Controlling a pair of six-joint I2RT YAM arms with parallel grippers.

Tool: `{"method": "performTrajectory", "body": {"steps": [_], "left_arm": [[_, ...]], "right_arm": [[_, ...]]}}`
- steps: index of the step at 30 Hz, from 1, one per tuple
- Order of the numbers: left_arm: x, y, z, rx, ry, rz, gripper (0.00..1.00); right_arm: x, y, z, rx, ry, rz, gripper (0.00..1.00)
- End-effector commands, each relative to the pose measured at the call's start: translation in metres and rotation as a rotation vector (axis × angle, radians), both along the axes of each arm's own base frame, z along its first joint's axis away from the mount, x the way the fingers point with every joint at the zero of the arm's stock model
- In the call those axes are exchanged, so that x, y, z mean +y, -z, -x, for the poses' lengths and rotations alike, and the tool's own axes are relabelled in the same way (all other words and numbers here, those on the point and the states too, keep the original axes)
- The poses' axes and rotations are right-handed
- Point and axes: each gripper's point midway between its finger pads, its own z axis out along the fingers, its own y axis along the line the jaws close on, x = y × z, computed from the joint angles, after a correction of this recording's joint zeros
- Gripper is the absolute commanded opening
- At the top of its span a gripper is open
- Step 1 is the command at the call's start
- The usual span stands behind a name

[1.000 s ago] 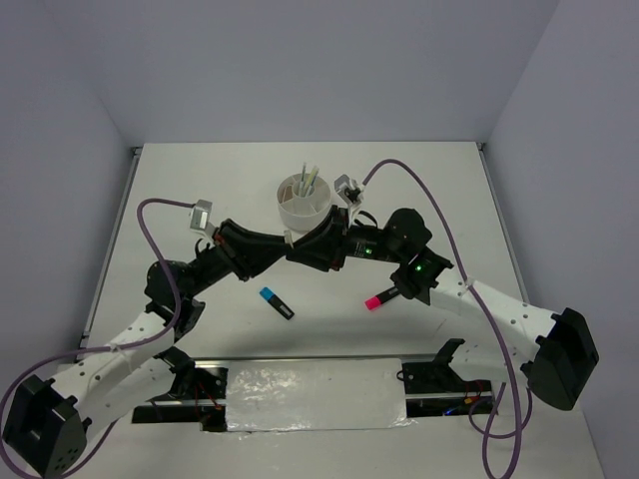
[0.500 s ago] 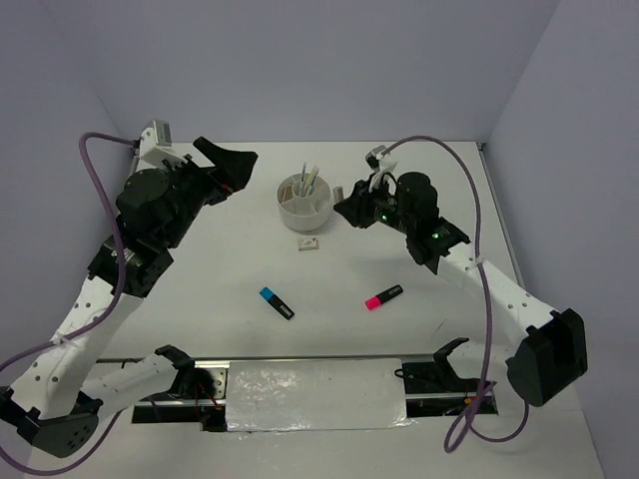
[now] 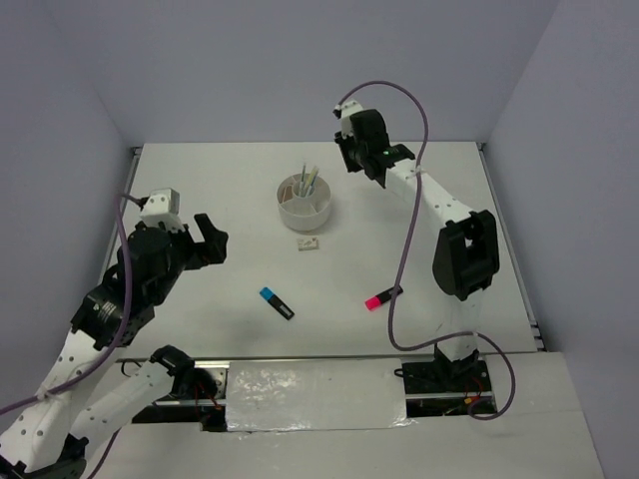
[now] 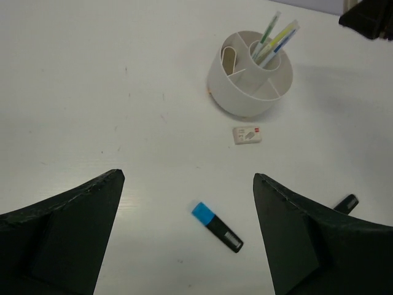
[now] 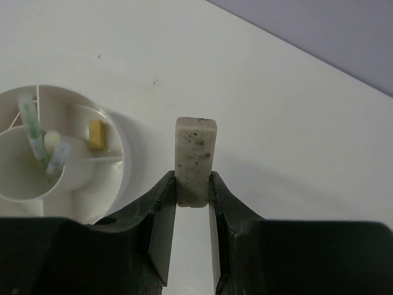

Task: Sort the stationery into containers
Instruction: Place the stationery in the storage box.

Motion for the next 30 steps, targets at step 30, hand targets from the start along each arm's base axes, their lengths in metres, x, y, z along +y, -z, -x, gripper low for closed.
{"method": "performTrajectory", "body": {"steps": [30], "left_arm": [[-0.017, -0.007, 0.02, -0.147, 0.196, 0.003, 0.99]], "right_arm": [[0.082, 0.03, -0.014, 0.145, -0.414, -0.211, 0.17]]}}
